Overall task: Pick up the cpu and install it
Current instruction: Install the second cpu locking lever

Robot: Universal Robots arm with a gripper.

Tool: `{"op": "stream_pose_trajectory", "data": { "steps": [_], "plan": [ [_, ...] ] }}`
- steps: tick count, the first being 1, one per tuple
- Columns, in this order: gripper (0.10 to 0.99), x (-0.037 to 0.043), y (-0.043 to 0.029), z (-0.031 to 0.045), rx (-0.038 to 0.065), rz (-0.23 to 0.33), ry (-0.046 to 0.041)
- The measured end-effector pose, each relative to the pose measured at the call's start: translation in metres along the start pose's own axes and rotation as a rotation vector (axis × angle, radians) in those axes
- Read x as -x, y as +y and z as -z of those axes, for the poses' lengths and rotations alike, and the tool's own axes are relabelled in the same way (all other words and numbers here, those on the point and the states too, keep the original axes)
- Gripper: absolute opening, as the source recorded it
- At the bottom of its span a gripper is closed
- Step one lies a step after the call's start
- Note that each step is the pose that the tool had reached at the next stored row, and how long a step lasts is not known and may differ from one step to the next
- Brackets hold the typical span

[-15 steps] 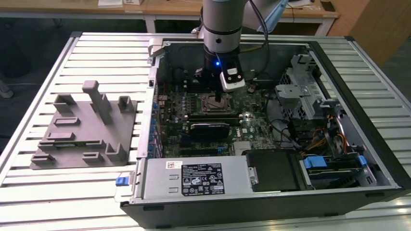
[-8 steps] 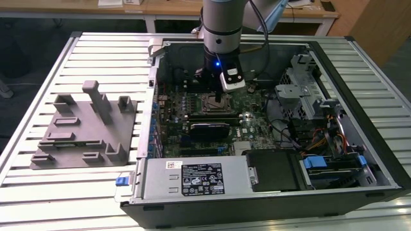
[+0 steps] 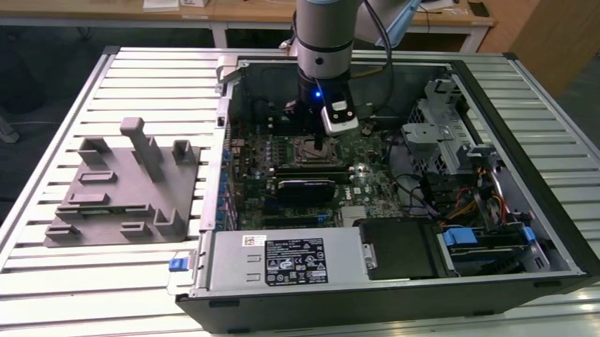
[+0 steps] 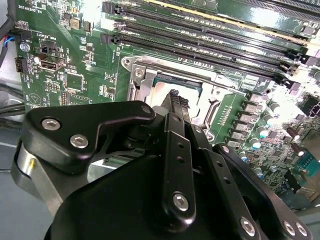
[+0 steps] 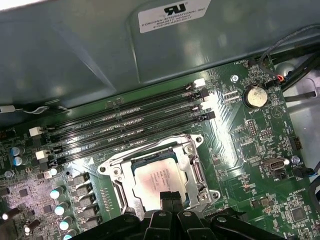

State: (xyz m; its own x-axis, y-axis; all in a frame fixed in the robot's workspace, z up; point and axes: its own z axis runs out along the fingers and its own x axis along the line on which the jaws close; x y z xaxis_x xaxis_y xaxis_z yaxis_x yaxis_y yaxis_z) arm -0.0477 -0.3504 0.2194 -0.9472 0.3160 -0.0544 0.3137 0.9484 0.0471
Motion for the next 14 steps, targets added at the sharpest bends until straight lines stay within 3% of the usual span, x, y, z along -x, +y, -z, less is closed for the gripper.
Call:
{"op": "stream_pose_trajectory", "data": {
  "steps": [14],
  "plan": [
    [0.106, 0.0011, -0.0027, 0.0001, 0.000, 0.000, 0.0000]
  ]
}}
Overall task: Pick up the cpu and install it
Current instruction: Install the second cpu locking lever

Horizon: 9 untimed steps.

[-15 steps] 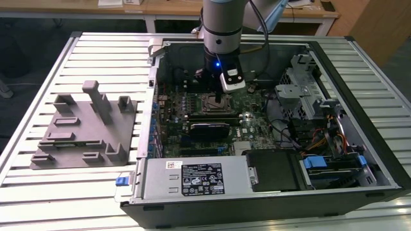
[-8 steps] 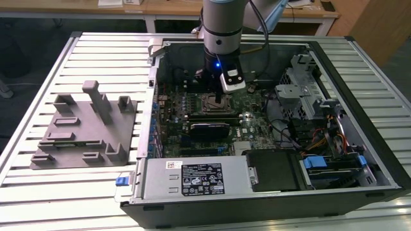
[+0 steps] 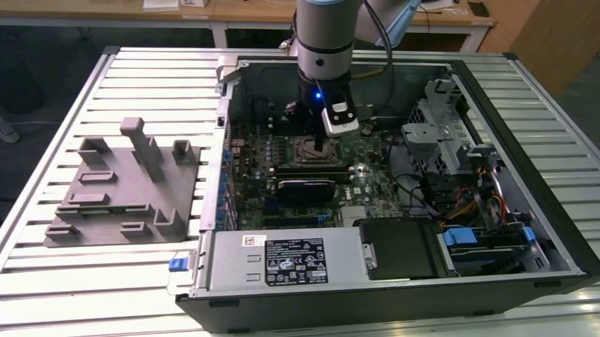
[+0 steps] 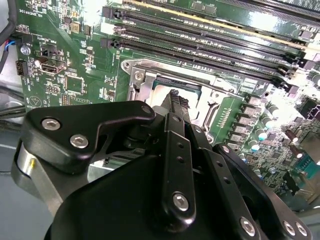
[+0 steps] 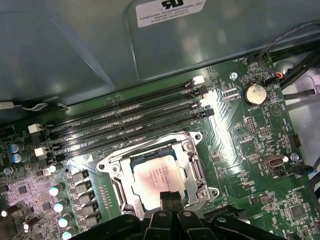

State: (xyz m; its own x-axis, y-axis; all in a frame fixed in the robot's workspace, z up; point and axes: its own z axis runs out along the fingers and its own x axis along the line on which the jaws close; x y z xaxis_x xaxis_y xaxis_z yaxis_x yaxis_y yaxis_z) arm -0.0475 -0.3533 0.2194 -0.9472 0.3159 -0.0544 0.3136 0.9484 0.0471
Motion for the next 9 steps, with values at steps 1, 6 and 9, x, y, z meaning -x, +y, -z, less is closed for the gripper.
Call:
{"op": "stream_pose_trajectory", "data": {
  "steps": [1, 6, 9],
  "plan": [
    [0.106, 0.0001, -0.0003, 0.0000, 0.000, 0.000, 0.0000],
    [0.106, 0.0014, -0.0024, 0.0000, 0.000, 0.000, 0.0000],
    [0.106, 0.0021, -0.0034, 0.0003, 0.000, 0.000, 0.0000]
  ]
}}
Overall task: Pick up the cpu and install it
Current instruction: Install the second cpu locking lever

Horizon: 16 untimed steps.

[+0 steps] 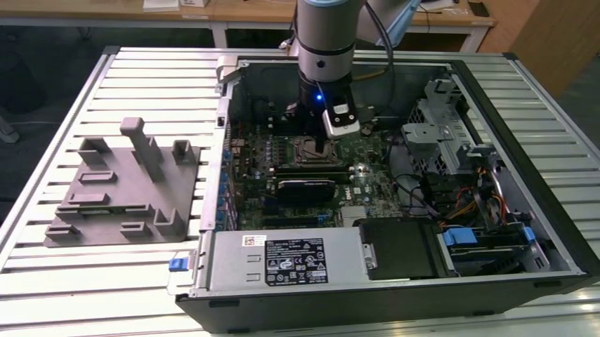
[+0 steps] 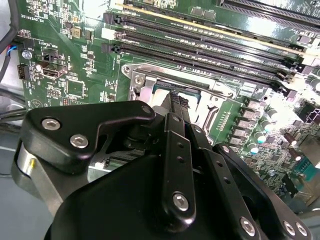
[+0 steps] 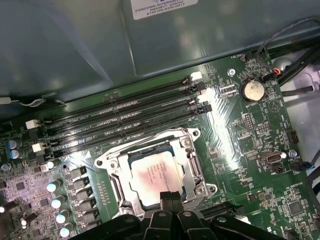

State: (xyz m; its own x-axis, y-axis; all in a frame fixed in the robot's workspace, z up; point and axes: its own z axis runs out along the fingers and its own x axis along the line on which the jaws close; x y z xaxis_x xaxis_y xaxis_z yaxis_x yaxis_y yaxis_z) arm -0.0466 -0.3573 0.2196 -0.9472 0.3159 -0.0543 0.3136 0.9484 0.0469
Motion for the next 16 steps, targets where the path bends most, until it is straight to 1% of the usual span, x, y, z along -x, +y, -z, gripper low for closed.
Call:
{"op": "stream_pose_trajectory", "data": {
  "steps": [3, 8, 12, 16],
  "plan": [
    [0.106, 0.0004, -0.0002, 0.0025, 0.000, 0.000, 0.0000],
    [0.106, 0.0011, -0.0001, 0.0100, 0.000, 0.000, 0.0000],
    [0.106, 0.0020, -0.0022, 0.0107, 0.000, 0.000, 0.0000],
    [0.106, 0.0039, -0.0071, 0.0109, 0.000, 0.000, 0.0000]
  ]
}}
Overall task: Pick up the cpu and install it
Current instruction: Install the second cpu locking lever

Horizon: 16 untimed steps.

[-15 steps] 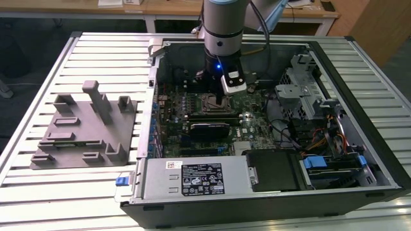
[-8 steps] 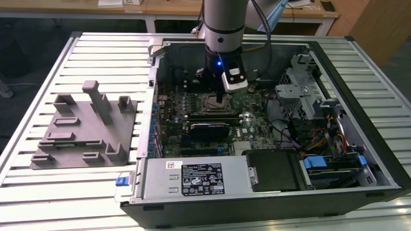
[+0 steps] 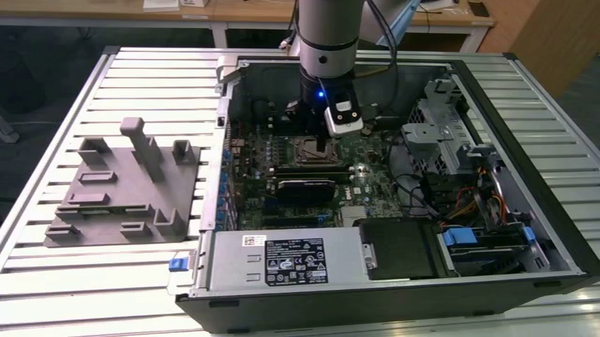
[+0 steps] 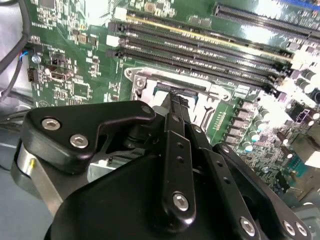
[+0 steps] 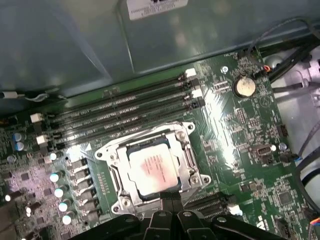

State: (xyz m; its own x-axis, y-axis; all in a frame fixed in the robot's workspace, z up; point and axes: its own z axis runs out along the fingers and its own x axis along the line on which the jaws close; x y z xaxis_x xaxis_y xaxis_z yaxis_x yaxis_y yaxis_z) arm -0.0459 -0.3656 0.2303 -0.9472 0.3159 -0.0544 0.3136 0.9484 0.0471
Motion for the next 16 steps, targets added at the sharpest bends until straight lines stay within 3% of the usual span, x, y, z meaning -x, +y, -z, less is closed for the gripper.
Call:
{"op": "stream_pose_trajectory", "data": {
  "steps": [16],
  "plan": [
    [0.106, 0.0064, -0.0193, -0.0006, 0.001, 0.020, 0.0009]
  ]
}}
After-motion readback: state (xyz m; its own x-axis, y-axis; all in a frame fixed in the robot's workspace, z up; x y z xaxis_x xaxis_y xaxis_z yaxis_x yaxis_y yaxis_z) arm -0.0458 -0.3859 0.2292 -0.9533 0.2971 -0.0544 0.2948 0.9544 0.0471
